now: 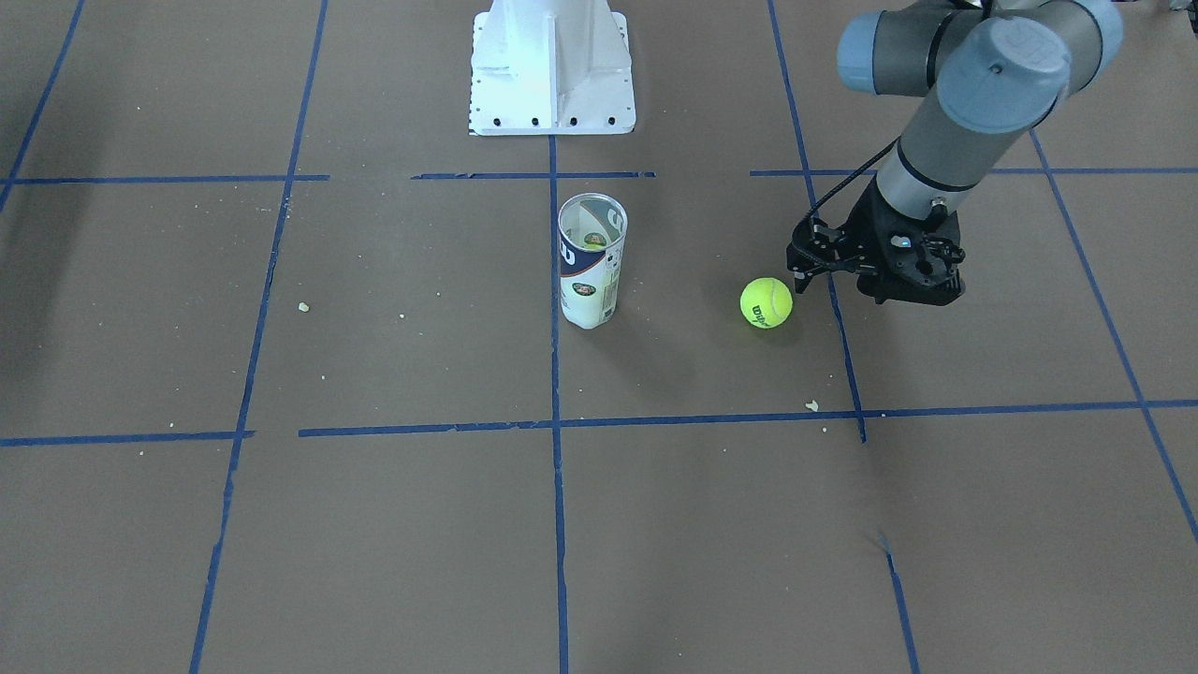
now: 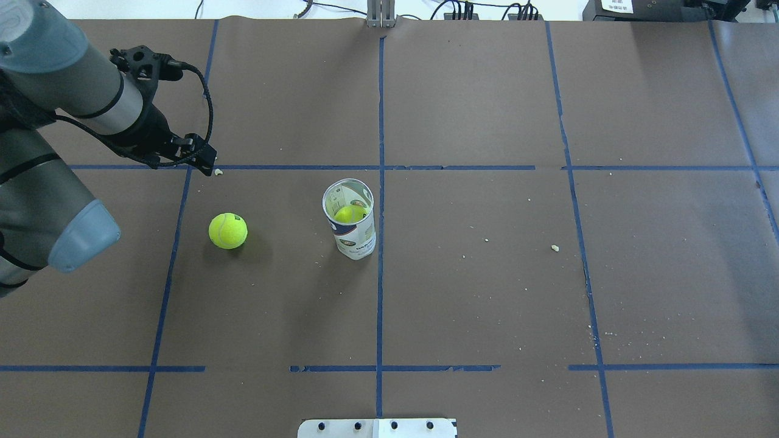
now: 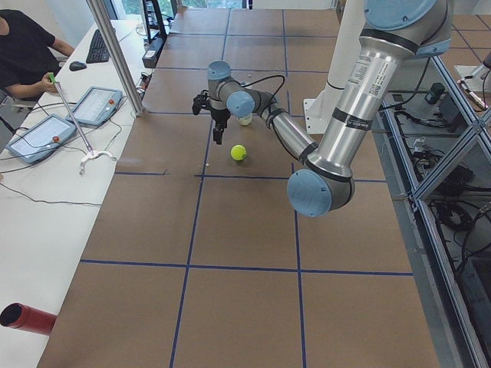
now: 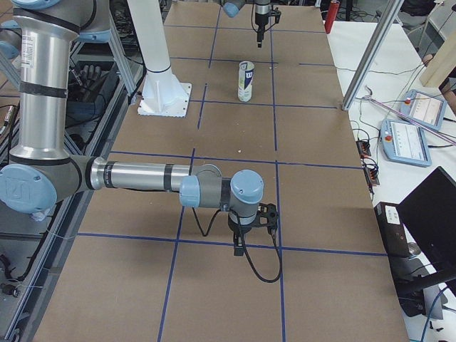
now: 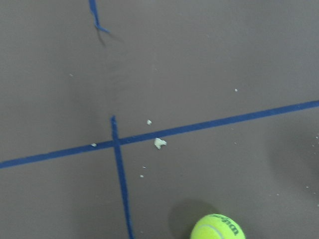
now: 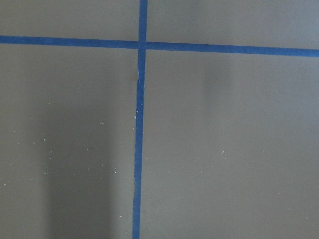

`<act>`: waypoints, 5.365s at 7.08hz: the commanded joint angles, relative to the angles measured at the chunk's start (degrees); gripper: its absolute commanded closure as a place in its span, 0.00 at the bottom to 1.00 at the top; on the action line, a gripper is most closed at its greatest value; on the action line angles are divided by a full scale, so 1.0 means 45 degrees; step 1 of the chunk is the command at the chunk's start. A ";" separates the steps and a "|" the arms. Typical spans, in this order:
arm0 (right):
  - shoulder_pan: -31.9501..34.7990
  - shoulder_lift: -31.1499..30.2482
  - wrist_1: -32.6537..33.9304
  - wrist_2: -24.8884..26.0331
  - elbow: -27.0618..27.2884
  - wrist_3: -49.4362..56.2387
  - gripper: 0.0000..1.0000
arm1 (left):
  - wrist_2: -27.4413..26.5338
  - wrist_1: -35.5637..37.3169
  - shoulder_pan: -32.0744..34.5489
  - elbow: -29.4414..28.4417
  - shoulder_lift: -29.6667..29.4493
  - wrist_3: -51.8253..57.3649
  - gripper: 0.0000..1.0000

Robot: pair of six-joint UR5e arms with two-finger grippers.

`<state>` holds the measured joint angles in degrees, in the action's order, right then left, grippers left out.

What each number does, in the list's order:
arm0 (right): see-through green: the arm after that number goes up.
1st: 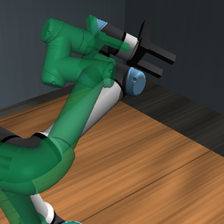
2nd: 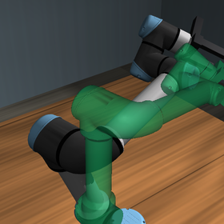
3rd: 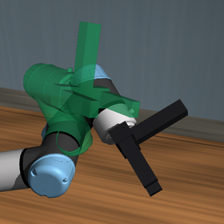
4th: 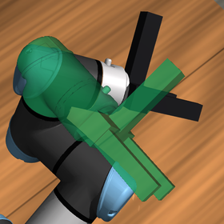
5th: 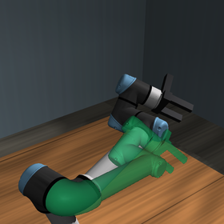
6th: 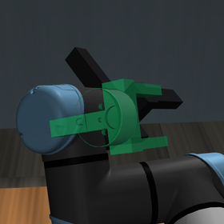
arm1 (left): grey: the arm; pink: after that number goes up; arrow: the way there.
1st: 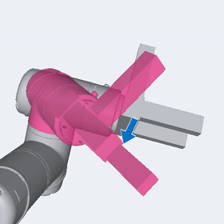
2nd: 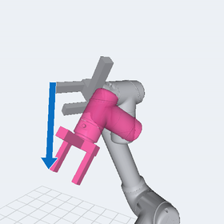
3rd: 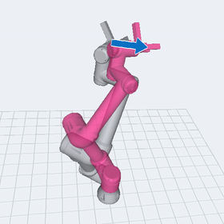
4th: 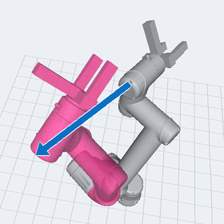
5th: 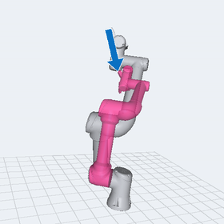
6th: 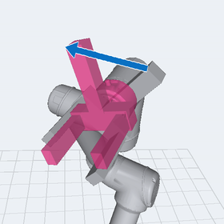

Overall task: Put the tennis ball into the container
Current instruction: 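Lower the left gripper over the tennis ball and close on it, then lift the ball with the left gripper and carry it above the clear cup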

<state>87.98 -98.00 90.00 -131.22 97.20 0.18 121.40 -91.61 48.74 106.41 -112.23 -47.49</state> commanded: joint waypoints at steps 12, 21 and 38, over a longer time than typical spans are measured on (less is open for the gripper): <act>0.0000 0.0000 0.0000 0.0000 0.0001 0.0000 0.00 | -0.1723 -0.3469 -0.2998 -0.2396 0.0292 -0.2826 0.17; 0.0000 0.0000 0.0000 0.0000 0.0001 0.0000 0.00 | -0.1528 0.0905 -0.0189 0.2747 0.0318 -0.2280 1.00; 0.0000 0.0000 0.0000 0.0000 0.0001 0.0000 0.00 | -0.1528 0.4657 -0.2881 0.0357 -0.6057 -0.5874 0.33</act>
<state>87.98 -98.00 90.00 -131.22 97.21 0.18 114.53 -69.71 35.80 107.96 -140.23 -73.96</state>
